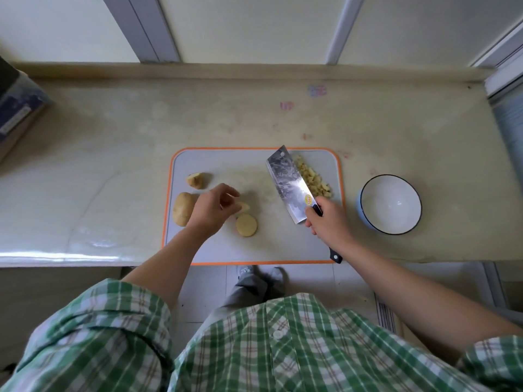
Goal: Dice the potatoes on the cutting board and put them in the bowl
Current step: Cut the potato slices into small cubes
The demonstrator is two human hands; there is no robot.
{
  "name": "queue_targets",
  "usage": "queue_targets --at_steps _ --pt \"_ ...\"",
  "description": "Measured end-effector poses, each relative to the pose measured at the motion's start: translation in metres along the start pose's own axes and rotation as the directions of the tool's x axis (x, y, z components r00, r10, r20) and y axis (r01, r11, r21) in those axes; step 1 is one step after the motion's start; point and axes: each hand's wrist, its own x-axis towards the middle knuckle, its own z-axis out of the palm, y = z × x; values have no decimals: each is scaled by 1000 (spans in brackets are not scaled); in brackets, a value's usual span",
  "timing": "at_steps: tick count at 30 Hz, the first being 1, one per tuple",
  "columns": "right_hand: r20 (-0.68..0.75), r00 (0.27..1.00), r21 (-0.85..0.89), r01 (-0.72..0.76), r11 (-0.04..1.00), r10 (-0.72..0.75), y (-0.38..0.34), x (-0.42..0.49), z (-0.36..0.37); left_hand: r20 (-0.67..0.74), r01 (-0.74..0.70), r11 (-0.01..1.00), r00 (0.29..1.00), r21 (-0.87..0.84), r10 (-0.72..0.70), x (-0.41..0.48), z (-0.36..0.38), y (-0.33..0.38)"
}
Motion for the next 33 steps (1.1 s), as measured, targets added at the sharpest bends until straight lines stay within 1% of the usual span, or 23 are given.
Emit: queue_targets --at_steps 1,2,4,5,7,9,11,12,14,16,21,22,23,24,26,28,29,30,31,32,33 --pt "4 1000 0 1 1000 -1 0 0 0 63 -7 998 998 -55 11 -2 -1 2" --pt "7 1000 -1 1 1000 -1 0 -1 0 146 -24 998 989 -49 31 -3 0 3" --pt "10 1000 -4 -2 1000 2 -1 -1 -1 284 -77 995 957 67 55 -6 6 3" --pt "9 1000 -5 -1 1000 1 0 -1 -1 305 -127 981 949 148 77 -6 10 3" --pt "5 1000 -9 3 1000 -3 1 -2 -2 269 -243 927 949 286 166 -6 18 3" --pt "3 1000 -9 5 1000 -5 2 -3 -2 210 -296 886 950 357 233 -6 23 5" --pt "4 1000 -1 3 1000 -3 2 -4 -3 201 -333 855 941 397 273 -5 24 6" --pt "5 1000 0 2 1000 -2 2 -5 -3 229 -364 837 929 409 292 -5 22 4" --pt "5 1000 0 3 1000 -3 3 -5 -3 334 -443 775 889 450 315 -6 18 2" --pt "6 1000 -6 11 1000 -11 3 -5 -3 401 -483 715 865 506 300 -6 14 2" --pt "11 1000 -51 18 999 -18 3 -4 -4 423 -432 635 888 641 178 1 14 18" --pt "11 1000 -58 30 998 -29 1 -5 -4 424 -417 637 893 648 153 3 13 21" --pt "11 999 -67 43 997 -42 0 -5 -5 419 -385 668 900 637 119 6 13 22" --pt "11 998 -79 59 995 -58 -2 -6 -6 406 -330 726 911 603 76 9 12 23" --pt "5 997 -93 79 992 -79 -5 -6 -9 341 -140 869 939 474 -34 12 12 22" --pt "-5 996 -95 88 992 -89 -9 -5 -11 240 82 965 960 248 -144 13 12 23" --pt "-11 996 -89 88 992 -89 -10 -4 -11 186 190 979 962 79 -202 13 12 25" --pt "-18 996 -78 90 993 -91 -11 -3 -11 139 279 954 955 -111 -263 13 14 27" --pt "-25 996 -64 89 994 -91 -12 -2 -11 103 340 896 940 -285 -324 12 17 30" --pt "-27 995 -56 93 994 -94 -13 -2 -12 75 378 830 921 -410 -382 12 22 33" --pt "-25 995 -56 98 994 -99 -14 -2 -12 48 396 775 901 -492 -431 11 29 36"
